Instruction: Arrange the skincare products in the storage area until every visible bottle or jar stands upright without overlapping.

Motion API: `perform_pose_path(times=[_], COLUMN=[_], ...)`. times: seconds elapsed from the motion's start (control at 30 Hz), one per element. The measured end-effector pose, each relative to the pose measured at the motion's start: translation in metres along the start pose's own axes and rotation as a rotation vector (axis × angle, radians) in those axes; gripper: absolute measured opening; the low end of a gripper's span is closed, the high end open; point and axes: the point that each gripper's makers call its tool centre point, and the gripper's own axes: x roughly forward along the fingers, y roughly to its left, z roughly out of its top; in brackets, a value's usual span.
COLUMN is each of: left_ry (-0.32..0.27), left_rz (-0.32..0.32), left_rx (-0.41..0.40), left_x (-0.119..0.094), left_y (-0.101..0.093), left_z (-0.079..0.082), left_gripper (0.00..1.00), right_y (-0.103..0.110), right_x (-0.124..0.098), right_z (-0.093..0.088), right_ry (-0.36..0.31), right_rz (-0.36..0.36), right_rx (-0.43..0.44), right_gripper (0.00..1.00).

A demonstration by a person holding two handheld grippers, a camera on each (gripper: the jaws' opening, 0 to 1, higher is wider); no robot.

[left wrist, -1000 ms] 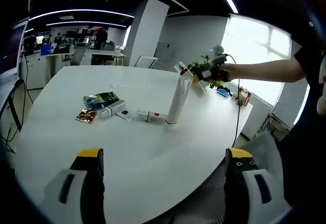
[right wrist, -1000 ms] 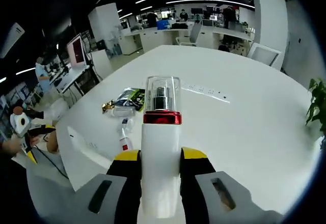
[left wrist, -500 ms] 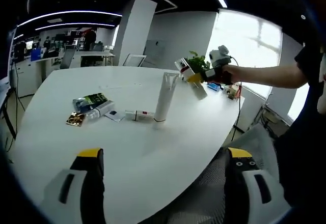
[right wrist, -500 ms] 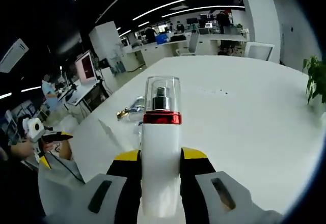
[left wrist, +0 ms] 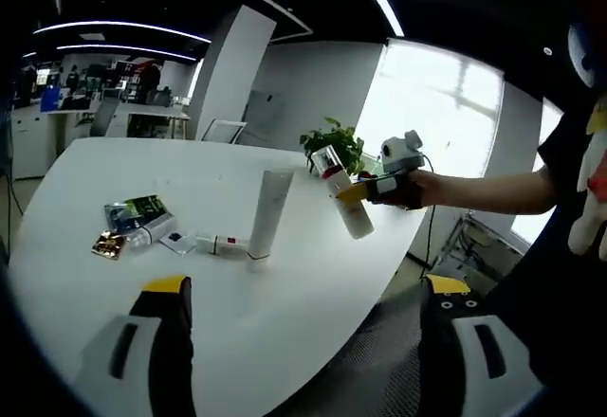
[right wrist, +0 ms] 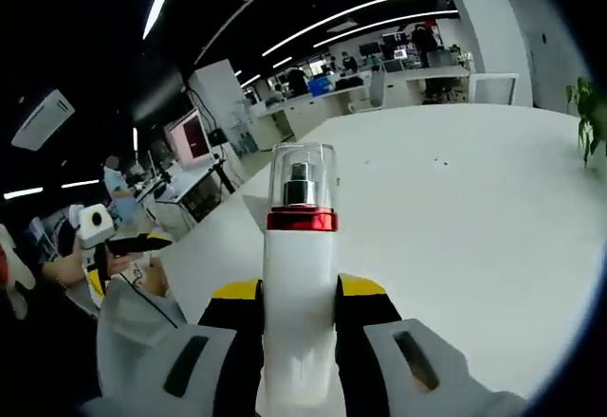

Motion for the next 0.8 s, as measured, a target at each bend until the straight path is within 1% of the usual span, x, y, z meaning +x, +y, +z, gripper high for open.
perform_pose_path(times=[0.07, 0.1, 0.13, 0.17, 0.2, 0.23, 0.27, 0.4, 0.53, 0.6, 0.8], left_ry=[-0.001, -0.002, -0.001, 0.006, 0.011, 0.020, 0.027, 0.031, 0.037, 0.030, 0.013], left_rz=[-0.009, -0.017, -0.029, -0.062, -0.079, -0.121, -0.145, -0.216, -0.258, -0.277, -0.293], left_rx=[0.006, 0.006, 0.006, 0.007, 0.007, 0.015, 0.017, 0.026, 0.022, 0.012, 0.004], left_x=[0.001, 0.003, 0.003, 0.005, 0.006, 0.007, 0.008, 0.013, 0.017, 0.017, 0.018], left_y=[-0.001, -0.002, -0.003, -0.009, -0.012, -0.021, -0.026, -0.044, -0.054, -0.059, -0.060], left_z=[0.002, 0.003, 0.004, 0.004, 0.004, 0.005, 0.005, 0.012, 0.016, 0.020, 0.031], left_gripper=[0.93, 0.93, 0.93, 0.92, 0.92, 0.91, 0.90, 0.91, 0.91, 0.91, 0.90], right_y=[0.010, 0.023, 0.027, 0.031, 0.036, 0.043, 0.051, 0.076, 0.098, 0.109, 0.140], right_x=[-0.001, -0.003, -0.003, -0.002, -0.002, -0.002, -0.002, 0.002, 0.009, 0.013, 0.019], right_z=[-0.003, -0.004, -0.005, -0.007, -0.009, -0.010, -0.012, -0.017, -0.022, -0.023, -0.018], right_ry=[-0.025, -0.044, -0.056, -0.067, -0.072, -0.076, -0.079, -0.086, -0.084, -0.088, -0.121], right_rz=[0.026, 0.055, 0.072, 0.091, 0.108, 0.130, 0.156, 0.237, 0.302, 0.335, 0.431], right_rx=[0.020, 0.018, 0.014, 0.014, 0.016, 0.018, 0.021, 0.026, 0.016, 0.017, 0.010], right_gripper=[0.27, 0.27, 0.27, 0.27, 0.27, 0.27, 0.27, 0.27, 0.27, 0.27, 0.27])
